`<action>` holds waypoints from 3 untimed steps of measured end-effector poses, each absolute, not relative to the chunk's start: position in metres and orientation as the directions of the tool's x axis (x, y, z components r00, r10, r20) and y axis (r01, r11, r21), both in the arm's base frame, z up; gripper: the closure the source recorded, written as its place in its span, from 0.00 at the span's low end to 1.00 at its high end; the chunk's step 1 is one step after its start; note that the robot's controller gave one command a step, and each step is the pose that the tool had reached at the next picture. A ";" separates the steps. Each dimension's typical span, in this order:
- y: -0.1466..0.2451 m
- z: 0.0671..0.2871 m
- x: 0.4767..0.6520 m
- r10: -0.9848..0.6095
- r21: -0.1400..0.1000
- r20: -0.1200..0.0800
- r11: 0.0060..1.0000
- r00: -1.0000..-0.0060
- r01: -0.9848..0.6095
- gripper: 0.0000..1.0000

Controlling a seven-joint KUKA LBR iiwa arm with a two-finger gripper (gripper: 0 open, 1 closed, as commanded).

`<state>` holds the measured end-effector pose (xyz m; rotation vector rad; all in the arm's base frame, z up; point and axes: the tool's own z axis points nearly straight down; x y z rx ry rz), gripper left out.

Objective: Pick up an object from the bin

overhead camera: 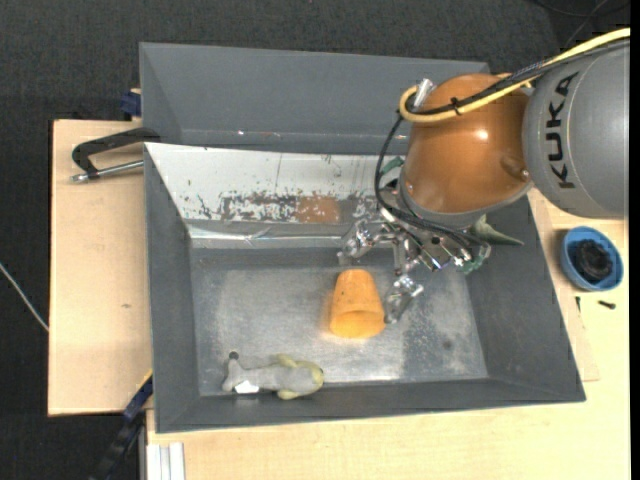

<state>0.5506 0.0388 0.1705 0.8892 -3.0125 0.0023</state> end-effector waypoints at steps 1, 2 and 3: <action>0.032 0.079 0.542 -0.806 0.000 -0.003 0.592 -0.592 -0.806 0.00; 0.032 0.080 0.543 -0.805 0.001 -0.003 0.593 -0.593 -0.805 1.00; -0.062 0.228 0.560 -0.932 -0.012 -0.004 0.362 -0.362 -0.932 1.00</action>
Offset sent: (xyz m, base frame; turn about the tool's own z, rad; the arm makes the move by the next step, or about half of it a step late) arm -0.0104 -0.0103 -0.0967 -0.3633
